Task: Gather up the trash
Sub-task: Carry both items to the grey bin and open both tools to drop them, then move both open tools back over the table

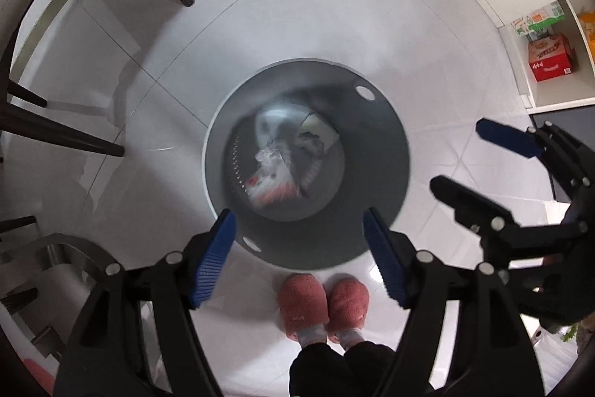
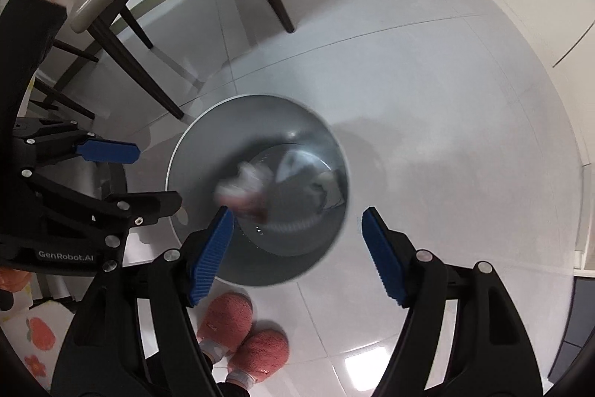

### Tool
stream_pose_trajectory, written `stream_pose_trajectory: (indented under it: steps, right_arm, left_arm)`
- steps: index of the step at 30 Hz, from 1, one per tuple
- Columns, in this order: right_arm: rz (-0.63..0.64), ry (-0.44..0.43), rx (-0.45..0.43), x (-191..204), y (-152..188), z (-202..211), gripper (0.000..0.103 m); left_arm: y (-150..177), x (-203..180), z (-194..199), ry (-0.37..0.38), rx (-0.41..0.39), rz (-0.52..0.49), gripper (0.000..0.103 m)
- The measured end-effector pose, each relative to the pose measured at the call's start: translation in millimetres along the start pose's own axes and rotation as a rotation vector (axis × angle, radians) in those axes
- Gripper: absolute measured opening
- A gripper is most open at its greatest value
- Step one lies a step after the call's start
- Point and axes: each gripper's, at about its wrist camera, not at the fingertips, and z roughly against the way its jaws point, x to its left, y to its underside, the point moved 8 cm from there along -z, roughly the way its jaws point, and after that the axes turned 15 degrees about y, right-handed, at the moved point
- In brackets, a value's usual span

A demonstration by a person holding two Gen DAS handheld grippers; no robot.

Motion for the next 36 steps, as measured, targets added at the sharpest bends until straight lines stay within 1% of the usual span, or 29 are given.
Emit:
stream_pose_trajectory:
  steps: [4, 7, 10, 12, 15, 16, 17, 19, 22, 26, 29, 31, 34, 36]
  right_arm:
    - [-0.021, 0.041, 0.004, -14, -3, 32, 0.069]
    - [-0.038, 0.057, -0.010, -28, -6, 75, 0.069]
    - [-0.026, 0.077, -0.046, -35, -14, 137, 0.069]
    - [-0.016, 0.082, -0.076, -35, -20, 184, 0.069]
    - [0.014, 0.073, -0.132, -27, -32, 257, 0.072]
    - [0.025, 0.066, -0.151, -23, -36, 277, 0.074]
    - [0.040, 0.052, -0.175, -16, -39, 304, 0.075]
    - [0.074, 0.030, -0.214, 0, -47, 349, 0.077]
    - [0.123, -0.010, -0.269, 28, -57, 405, 0.079]
    - [0.216, -0.089, -0.346, 74, -68, 475, 0.080]
    - [0.301, -0.158, -0.375, 114, -68, 518, 0.080]
    - [0.361, -0.195, -0.389, 141, -64, 537, 0.081]
    - [0.455, -0.234, -0.418, 190, -57, 567, 0.081]
    - [0.500, -0.257, -0.431, 217, -46, 583, 0.081]
  left_arm:
    - [0, -12, 28, -0.021, -0.018, 0.008, 0.071]
    - [3, -26, 75, -0.049, -0.055, 0.039, 0.071]
    - [7, -40, 127, -0.046, -0.112, 0.093, 0.071]
    - [17, -50, 172, -0.044, -0.163, 0.138, 0.071]
    - [35, -65, 243, -0.083, -0.246, 0.161, 0.071]
    - [43, -70, 266, -0.097, -0.270, 0.164, 0.073]
    - [53, -74, 290, -0.114, -0.296, 0.171, 0.078]
    - [78, -81, 340, -0.154, -0.357, 0.189, 0.079]
    - [114, -85, 395, -0.185, -0.415, 0.231, 0.080]
    - [169, -81, 464, -0.238, -0.493, 0.338, 0.082]
    - [218, -75, 503, -0.260, -0.544, 0.438, 0.082]
    - [250, -69, 525, -0.270, -0.579, 0.496, 0.082]
    - [305, -56, 560, -0.303, -0.633, 0.588, 0.082]
    - [334, -47, 580, -0.321, -0.664, 0.632, 0.082]
